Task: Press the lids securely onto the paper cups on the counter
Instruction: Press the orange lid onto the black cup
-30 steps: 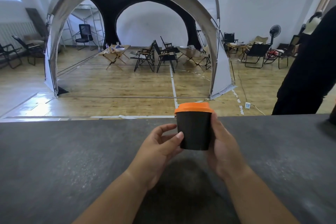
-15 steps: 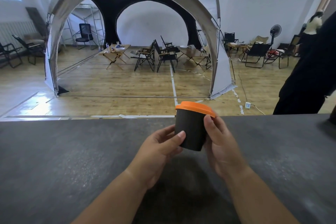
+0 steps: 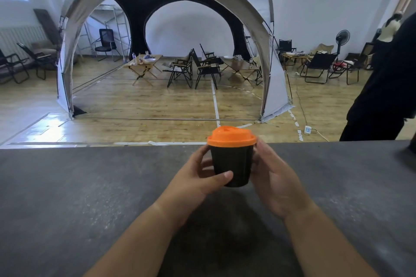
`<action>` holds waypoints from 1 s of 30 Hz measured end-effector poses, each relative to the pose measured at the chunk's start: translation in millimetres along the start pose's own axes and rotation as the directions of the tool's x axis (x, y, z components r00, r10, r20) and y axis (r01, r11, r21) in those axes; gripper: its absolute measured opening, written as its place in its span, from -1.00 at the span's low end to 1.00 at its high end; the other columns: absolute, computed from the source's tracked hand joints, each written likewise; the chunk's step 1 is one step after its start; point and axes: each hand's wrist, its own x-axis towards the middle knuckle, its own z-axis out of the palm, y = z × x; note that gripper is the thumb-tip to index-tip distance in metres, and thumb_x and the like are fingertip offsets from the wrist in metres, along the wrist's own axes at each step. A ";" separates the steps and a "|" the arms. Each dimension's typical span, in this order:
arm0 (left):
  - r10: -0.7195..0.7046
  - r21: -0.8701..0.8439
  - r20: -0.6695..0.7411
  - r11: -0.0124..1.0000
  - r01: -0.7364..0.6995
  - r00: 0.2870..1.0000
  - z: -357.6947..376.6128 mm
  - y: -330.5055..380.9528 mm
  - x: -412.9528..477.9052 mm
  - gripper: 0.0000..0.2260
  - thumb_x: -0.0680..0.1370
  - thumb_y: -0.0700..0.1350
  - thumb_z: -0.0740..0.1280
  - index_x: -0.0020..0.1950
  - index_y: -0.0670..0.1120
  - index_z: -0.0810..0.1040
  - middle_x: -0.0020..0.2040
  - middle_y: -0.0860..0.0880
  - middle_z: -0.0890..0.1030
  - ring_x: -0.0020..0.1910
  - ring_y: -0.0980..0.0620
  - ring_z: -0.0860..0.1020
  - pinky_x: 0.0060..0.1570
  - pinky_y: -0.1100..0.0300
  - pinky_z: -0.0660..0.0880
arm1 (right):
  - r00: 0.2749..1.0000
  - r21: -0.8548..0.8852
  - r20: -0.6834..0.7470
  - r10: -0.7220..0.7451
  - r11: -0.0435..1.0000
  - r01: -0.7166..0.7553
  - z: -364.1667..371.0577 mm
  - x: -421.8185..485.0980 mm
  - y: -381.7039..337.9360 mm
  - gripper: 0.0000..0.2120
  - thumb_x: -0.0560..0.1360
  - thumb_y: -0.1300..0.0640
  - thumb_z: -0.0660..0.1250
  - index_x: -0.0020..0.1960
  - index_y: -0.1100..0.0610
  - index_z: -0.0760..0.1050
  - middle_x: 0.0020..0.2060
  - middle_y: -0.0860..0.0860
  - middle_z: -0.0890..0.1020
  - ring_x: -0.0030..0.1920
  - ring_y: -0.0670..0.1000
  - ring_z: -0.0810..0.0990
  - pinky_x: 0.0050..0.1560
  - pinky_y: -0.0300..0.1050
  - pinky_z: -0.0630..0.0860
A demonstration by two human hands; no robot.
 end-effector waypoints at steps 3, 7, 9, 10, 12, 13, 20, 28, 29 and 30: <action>0.076 0.267 0.029 0.960 -0.081 0.997 -9.1 -1.3 5.4 -0.20 0.40 -0.16 0.54 0.43 0.31 0.18 0.21 0.14 0.51 0.10 0.24 0.57 0.03 0.30 0.54 | 1.000 -0.087 0.016 0.011 0.996 -0.010 -1.5 0.3 2.8 -0.12 0.33 -0.34 0.46 0.51 0.03 0.29 0.33 0.02 0.57 0.36 0.05 0.52 0.38 0.10 0.39; 0.115 0.427 0.087 0.893 -0.141 0.990 -16.8 -3.8 5.8 -0.15 0.39 -0.17 0.55 0.45 0.29 0.11 0.16 0.25 0.46 0.06 0.40 0.51 -0.08 0.49 0.48 | 0.998 -0.161 0.001 0.062 0.985 -0.061 1.5 -3.6 2.9 -0.40 0.35 0.04 0.49 0.35 -0.01 0.42 0.23 -0.01 0.63 0.29 0.02 0.57 0.36 0.04 0.47; 0.118 0.493 0.094 0.857 -0.149 0.989 -20.1 -6.6 7.4 -0.15 0.38 -0.14 0.56 0.41 0.32 0.10 0.20 0.22 0.48 0.16 0.27 0.51 0.10 0.37 0.48 | 0.994 -0.191 0.015 0.112 0.976 -0.107 0.2 -6.2 1.7 -0.41 0.36 0.09 0.46 0.36 -0.02 0.40 0.25 -0.01 0.61 0.29 0.01 0.56 0.33 0.01 0.49; 0.110 0.515 0.095 0.845 -0.143 0.989 -21.0 -7.6 7.8 -0.15 0.37 -0.13 0.56 0.40 0.33 0.09 0.22 0.19 0.48 0.20 0.21 0.50 0.20 0.27 0.47 | 0.992 -0.205 0.020 0.125 0.972 -0.119 0.3 -7.3 1.0 -0.41 0.37 0.09 0.46 0.37 -0.03 0.40 0.27 -0.01 0.60 0.29 0.00 0.56 0.33 0.01 0.48; 0.089 0.538 0.092 0.834 -0.124 0.992 -22.5 -9.4 7.5 -0.15 0.34 -0.09 0.58 0.39 0.32 0.09 0.25 0.15 0.50 0.24 0.15 0.50 0.31 0.11 0.45 | 0.989 -0.227 0.032 0.142 0.965 -0.131 0.8 -7.9 0.4 -0.39 0.38 0.07 0.48 0.39 -0.03 0.38 0.29 -0.01 0.58 0.32 0.01 0.53 0.37 0.02 0.45; 0.081 0.537 0.094 0.835 -0.119 0.992 -23.3 -10.2 7.3 -0.13 0.31 -0.04 0.59 0.39 0.31 0.09 0.26 0.13 0.50 0.26 0.14 0.49 0.34 0.06 0.43 | 0.988 -0.241 0.040 0.146 0.961 -0.132 1.7 -8.3 0.2 -0.38 0.39 0.05 0.49 0.40 -0.05 0.37 0.30 -0.01 0.57 0.33 0.02 0.52 0.40 0.03 0.42; 0.098 0.367 0.095 0.922 -0.127 0.991 -6.5 1.6 3.3 -0.30 0.42 0.50 -0.01 0.50 0.24 0.09 0.47 0.15 0.29 0.47 0.11 0.26 0.48 0.09 0.16 | 0.999 -0.486 0.019 0.050 0.873 -0.035 21.9 -14.4 7.4 -0.35 0.47 -0.34 0.07 0.51 -0.15 0.18 0.33 -0.17 0.42 0.40 -0.08 0.38 0.45 -0.13 0.26; 0.174 0.310 0.022 0.935 -0.173 0.984 -0.2 -9.0 1.2 -0.44 0.38 0.54 -0.09 0.31 0.39 0.23 0.35 0.20 0.40 0.39 0.20 0.35 0.38 0.27 0.25 | 0.962 -0.718 -0.110 -0.251 0.689 0.098 29.6 -19.5 15.5 -0.45 0.54 -0.21 -0.07 0.47 -0.10 0.31 0.30 -0.12 0.36 0.21 -0.33 0.38 0.20 -0.48 0.30; 0.182 0.276 0.003 0.945 -0.176 0.983 0.4 -8.5 -0.3 -0.50 0.42 0.51 -0.13 0.31 0.45 0.21 0.40 0.19 0.38 0.41 0.20 0.32 0.42 0.23 0.22 | 0.955 -0.709 -0.120 -0.272 0.696 0.110 31.1 -20.7 15.2 -0.46 0.55 -0.22 -0.06 0.44 -0.10 0.33 0.30 -0.12 0.39 0.23 -0.32 0.40 0.20 -0.48 0.32; 0.180 0.251 -0.020 0.953 -0.169 0.983 0.3 -7.9 -1.3 -0.56 0.46 0.44 -0.15 0.32 0.50 0.17 0.44 0.17 0.35 0.43 0.18 0.28 0.44 0.17 0.19 | 0.958 -0.687 -0.118 -0.261 0.718 0.111 31.8 -21.2 15.9 -0.44 0.54 -0.29 -0.08 0.43 -0.11 0.34 0.33 -0.12 0.42 0.27 -0.28 0.41 0.26 -0.41 0.33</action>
